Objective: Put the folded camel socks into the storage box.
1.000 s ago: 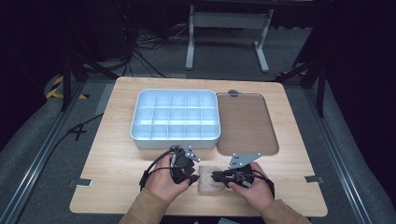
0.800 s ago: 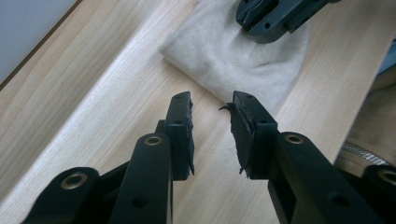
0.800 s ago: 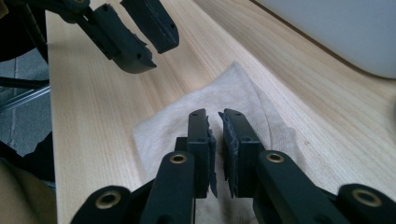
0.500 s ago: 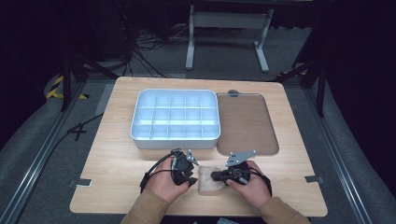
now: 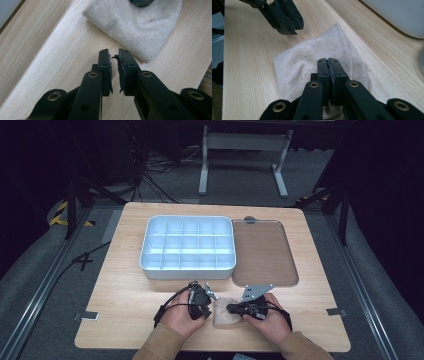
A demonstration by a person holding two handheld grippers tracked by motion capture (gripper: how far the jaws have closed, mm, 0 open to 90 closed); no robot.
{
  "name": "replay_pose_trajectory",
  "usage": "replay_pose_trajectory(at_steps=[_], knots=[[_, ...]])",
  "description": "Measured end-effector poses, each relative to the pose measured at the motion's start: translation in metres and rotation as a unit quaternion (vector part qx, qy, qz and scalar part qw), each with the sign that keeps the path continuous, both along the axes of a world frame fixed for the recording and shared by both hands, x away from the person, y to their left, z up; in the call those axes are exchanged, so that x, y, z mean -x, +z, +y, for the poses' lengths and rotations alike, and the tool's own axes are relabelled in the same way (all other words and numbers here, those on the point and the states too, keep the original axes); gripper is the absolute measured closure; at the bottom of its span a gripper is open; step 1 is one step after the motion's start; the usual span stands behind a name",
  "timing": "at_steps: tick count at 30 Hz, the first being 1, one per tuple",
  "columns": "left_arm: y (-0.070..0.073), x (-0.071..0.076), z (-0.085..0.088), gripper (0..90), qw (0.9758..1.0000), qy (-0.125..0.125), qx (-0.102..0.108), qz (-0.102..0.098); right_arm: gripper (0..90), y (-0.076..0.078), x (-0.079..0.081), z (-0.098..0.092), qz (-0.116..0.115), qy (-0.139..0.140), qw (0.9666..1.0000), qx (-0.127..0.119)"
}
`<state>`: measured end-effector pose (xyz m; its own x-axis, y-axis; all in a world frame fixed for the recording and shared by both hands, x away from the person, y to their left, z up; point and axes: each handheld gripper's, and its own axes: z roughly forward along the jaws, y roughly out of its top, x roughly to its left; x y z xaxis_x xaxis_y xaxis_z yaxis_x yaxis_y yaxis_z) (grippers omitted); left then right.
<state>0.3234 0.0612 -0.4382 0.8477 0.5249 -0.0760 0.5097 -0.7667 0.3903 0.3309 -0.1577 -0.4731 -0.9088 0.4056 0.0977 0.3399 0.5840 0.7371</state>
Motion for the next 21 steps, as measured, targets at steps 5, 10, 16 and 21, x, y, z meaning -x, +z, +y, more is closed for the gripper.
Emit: replay_pose_trajectory(at_steps=[5,10,16,21], knots=[[-0.002,0.001,-0.004,88.3,0.9998,-0.002,-0.018,-0.008,88.8,-0.001,-0.001,-0.001,0.001,0.003,1.0000,-0.005],[-0.004,0.000,-0.009,89.8,0.9995,-0.007,-0.029,-0.009,89.1,-0.003,-0.002,-0.006,0.002,0.003,0.9999,-0.014],[-0.006,-0.001,-0.018,89.9,0.9988,-0.018,-0.045,-0.006,89.1,-0.004,0.000,-0.007,-0.010,0.005,0.9998,-0.016],[-0.007,-0.001,-0.025,89.9,0.9979,-0.026,-0.057,-0.013,89.1,-0.005,0.001,-0.009,-0.009,0.003,0.9997,-0.023]])
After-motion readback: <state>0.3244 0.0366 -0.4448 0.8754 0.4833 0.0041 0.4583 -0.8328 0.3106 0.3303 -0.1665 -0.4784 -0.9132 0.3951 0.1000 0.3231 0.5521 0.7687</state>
